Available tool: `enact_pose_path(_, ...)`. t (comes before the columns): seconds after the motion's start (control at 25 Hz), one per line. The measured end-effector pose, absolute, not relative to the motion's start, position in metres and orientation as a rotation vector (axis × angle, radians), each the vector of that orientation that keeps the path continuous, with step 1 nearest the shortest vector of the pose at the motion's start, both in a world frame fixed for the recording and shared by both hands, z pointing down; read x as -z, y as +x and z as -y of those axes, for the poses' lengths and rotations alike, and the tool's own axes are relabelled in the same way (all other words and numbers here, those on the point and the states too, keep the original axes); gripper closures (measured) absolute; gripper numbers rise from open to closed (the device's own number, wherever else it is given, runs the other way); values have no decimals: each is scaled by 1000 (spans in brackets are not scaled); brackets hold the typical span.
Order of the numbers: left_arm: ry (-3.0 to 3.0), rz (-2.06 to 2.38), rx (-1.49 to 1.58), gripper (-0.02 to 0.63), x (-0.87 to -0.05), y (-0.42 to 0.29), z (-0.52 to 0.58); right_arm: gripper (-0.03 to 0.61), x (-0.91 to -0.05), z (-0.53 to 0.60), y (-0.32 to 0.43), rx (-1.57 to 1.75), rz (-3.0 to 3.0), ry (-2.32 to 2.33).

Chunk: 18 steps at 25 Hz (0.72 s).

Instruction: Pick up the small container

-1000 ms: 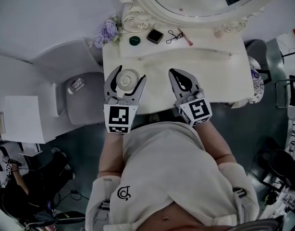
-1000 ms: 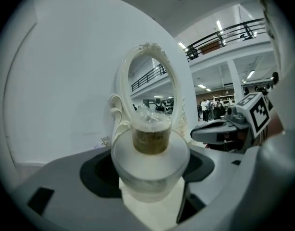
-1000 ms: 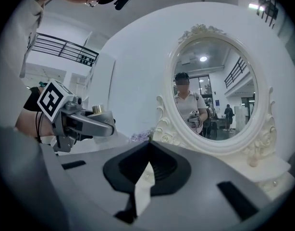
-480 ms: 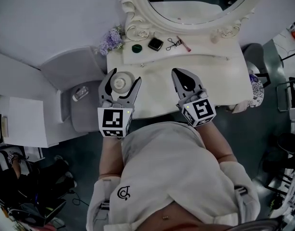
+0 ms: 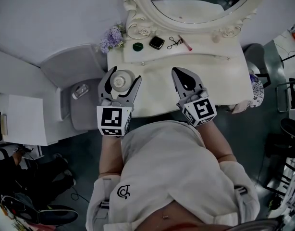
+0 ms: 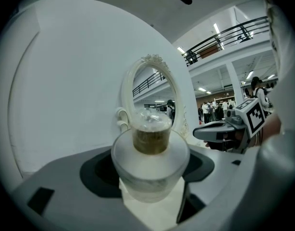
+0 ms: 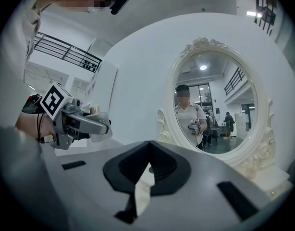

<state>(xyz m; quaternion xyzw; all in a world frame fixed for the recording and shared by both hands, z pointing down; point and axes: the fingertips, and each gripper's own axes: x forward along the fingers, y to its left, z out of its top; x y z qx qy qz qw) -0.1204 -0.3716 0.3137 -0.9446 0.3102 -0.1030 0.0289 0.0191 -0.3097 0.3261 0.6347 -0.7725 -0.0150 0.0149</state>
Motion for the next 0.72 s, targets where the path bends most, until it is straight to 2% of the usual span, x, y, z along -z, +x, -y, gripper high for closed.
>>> enact_pose_path(0.72,-2925,-896,302,264,-309,-108,368,574,-320,310,23,96,2388,1992)
